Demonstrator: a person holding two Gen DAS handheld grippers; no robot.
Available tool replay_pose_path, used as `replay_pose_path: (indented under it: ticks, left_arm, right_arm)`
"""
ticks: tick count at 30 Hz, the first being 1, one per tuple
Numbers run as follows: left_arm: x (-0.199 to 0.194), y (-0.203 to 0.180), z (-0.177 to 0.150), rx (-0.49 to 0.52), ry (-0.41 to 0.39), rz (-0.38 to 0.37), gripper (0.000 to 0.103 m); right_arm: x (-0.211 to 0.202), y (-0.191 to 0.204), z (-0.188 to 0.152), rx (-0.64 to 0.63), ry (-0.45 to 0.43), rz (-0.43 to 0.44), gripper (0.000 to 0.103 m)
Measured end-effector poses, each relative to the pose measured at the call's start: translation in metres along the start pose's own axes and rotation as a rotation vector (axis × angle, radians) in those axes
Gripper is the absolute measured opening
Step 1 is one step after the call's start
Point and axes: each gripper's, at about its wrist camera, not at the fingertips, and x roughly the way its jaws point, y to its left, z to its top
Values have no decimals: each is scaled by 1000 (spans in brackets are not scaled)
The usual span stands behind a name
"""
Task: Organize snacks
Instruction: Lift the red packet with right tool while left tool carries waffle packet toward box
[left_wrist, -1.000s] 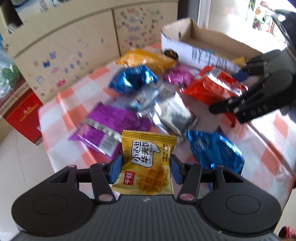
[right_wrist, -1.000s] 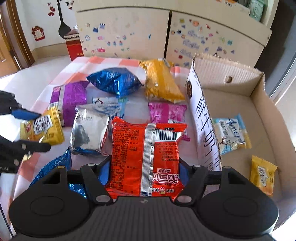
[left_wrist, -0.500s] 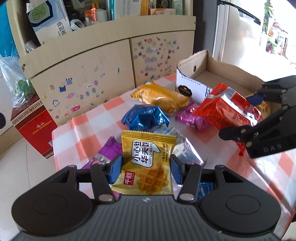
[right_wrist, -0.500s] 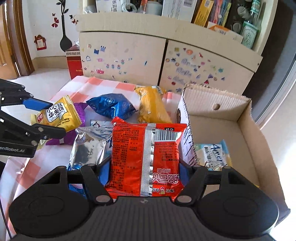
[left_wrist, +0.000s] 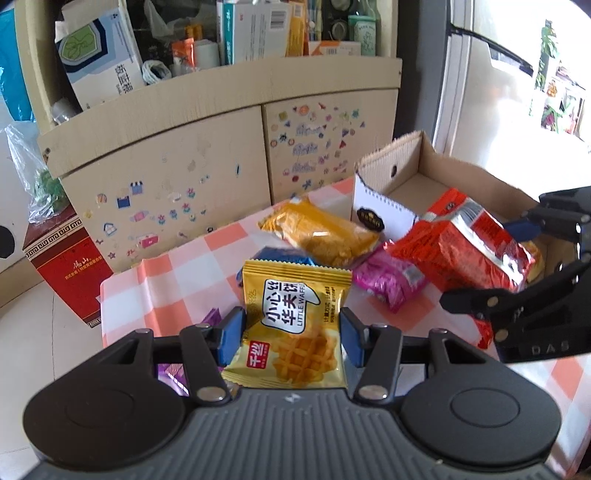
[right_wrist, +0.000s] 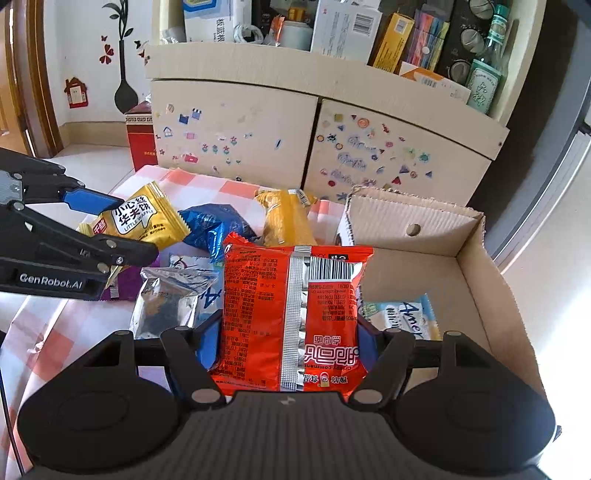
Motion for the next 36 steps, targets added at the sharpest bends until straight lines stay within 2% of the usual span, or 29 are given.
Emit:
replay_pose_path:
  ticks: [7,17,30,36]
  left_arm:
    - [0,-6,13,-37,-42,-1,54]
    - [4,-25,27,-35,-62,-14,54]
    - [14,-69,58,-64,-104,-117,54]
    - [26,-94,73,-46,-124,-163,54]
  right_arm:
    - [-11,-14,2,31,-31,-19,75]
    - [-33,-43,6,90,-88,-55,75]
    - [-51,-90,3,217,-130,-118,76]
    - [-54,-108,-3,277,-125,-155,76]
